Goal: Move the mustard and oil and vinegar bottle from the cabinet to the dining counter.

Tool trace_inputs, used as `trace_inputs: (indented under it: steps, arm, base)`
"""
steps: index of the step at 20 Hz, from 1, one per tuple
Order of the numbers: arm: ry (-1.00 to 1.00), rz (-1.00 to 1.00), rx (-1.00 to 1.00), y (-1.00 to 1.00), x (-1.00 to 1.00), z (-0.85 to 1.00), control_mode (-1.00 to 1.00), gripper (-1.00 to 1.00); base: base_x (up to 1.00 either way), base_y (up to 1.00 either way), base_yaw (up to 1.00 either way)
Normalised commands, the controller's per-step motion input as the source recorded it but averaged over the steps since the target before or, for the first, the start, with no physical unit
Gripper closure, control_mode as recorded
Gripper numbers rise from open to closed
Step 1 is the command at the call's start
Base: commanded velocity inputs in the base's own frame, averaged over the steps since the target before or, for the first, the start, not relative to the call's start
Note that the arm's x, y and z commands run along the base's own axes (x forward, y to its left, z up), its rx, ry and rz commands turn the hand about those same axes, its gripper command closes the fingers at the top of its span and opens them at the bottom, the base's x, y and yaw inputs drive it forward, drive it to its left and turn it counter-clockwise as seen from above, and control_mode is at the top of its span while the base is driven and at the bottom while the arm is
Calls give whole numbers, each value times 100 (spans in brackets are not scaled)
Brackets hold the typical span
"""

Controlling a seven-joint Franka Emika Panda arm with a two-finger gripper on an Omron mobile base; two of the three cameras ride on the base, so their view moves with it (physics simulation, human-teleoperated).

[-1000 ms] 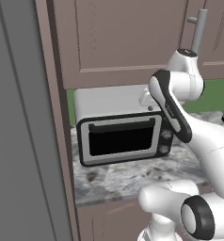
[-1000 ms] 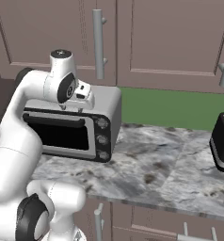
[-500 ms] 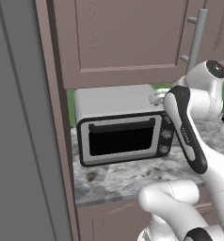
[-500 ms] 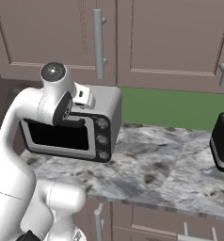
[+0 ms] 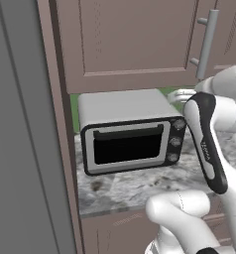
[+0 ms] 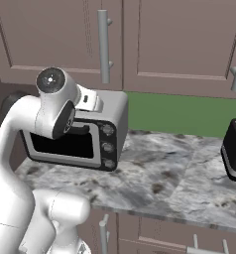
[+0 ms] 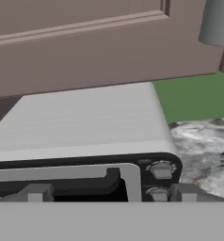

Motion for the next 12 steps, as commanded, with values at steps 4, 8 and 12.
trace_inputs:
  steps: [4, 8, 12]
  arm:
    - [1, 0, -1, -28, -19, 53, -100, -100]
    - [0, -1, -6, -28, -16, 44, -100, -100]
    - [-3, -3, -12, -20, -3, 35, -100, -100]
  base:
    - [0, 0, 0]
    - [0, 0, 0]
    - [0, 0, 0]
